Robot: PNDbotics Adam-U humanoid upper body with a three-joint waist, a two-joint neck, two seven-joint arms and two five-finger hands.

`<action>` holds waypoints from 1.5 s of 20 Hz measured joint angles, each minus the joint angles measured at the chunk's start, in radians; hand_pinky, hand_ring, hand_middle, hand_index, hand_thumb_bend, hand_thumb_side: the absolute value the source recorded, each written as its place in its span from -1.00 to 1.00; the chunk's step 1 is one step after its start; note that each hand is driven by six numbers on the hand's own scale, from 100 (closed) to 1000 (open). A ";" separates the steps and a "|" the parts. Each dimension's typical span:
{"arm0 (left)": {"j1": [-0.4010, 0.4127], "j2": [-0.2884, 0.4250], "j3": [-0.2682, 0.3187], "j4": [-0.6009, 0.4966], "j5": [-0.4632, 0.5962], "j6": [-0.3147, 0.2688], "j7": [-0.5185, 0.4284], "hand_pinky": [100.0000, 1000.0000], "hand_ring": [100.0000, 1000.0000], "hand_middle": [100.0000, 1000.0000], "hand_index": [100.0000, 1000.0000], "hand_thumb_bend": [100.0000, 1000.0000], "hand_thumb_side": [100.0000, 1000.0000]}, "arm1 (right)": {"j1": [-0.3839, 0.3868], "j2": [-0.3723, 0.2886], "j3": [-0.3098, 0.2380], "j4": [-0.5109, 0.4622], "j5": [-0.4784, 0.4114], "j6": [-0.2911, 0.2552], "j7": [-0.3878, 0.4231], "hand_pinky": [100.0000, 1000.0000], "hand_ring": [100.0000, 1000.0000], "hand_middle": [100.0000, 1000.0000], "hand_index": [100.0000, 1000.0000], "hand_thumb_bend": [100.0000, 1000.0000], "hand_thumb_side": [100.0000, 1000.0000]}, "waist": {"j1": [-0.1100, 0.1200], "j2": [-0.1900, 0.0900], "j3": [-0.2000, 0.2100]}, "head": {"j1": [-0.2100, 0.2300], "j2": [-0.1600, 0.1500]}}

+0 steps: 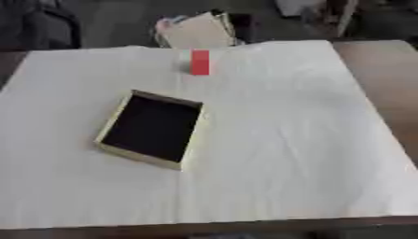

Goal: Pick up objects on the table and place them in the box.

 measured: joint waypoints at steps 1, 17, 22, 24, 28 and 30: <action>-0.004 -0.002 0.000 0.000 -0.002 0.000 0.000 0.59 0.49 0.49 0.66 -0.26 -0.11 | -0.013 0.018 0.003 -0.004 0.025 0.004 0.006 0.08 0.40 0.52 0.79 -1.00 -0.35 | 0.001 0.000 0.001 | -0.003 0.000; -0.061 -0.057 0.000 -0.019 -0.023 -0.012 -0.005 0.59 0.49 0.48 0.66 -0.25 -0.11 | -0.157 0.243 0.056 -0.082 0.455 0.005 0.126 0.23 0.55 0.65 0.88 -1.00 -0.34 | 0.006 0.040 0.069 | -0.068 -0.029; -0.091 -0.082 0.000 -0.030 -0.026 -0.018 -0.008 0.59 0.48 0.48 0.66 -0.24 -0.10 | -0.185 0.285 0.073 -0.114 0.616 -0.019 0.178 0.33 0.65 0.74 0.94 -0.92 -0.36 | 0.001 0.065 0.116 | -0.107 -0.042; -0.105 -0.094 0.000 -0.037 -0.028 -0.022 -0.009 0.59 0.48 0.48 0.66 -0.24 -0.10 | -0.192 0.299 0.083 -0.130 0.693 -0.031 0.199 0.38 0.69 0.78 0.96 -0.84 -0.40 | 0.001 0.076 0.135 | -0.123 -0.050; -0.126 -0.112 0.000 -0.050 -0.030 -0.028 -0.011 0.59 0.48 0.48 0.66 -0.24 -0.10 | -0.197 0.316 0.091 -0.138 0.843 -0.050 0.232 0.47 0.76 0.85 1.00 -0.77 -0.52 | 0.004 0.095 0.164 | -0.150 -0.064; -0.136 -0.118 0.000 -0.054 -0.032 -0.030 -0.013 0.60 0.49 0.48 0.66 -0.24 -0.10 | -0.200 0.318 0.091 -0.138 0.906 -0.058 0.240 0.50 0.79 0.87 1.00 -0.76 -0.59 | 0.006 0.103 0.178 | -0.158 -0.067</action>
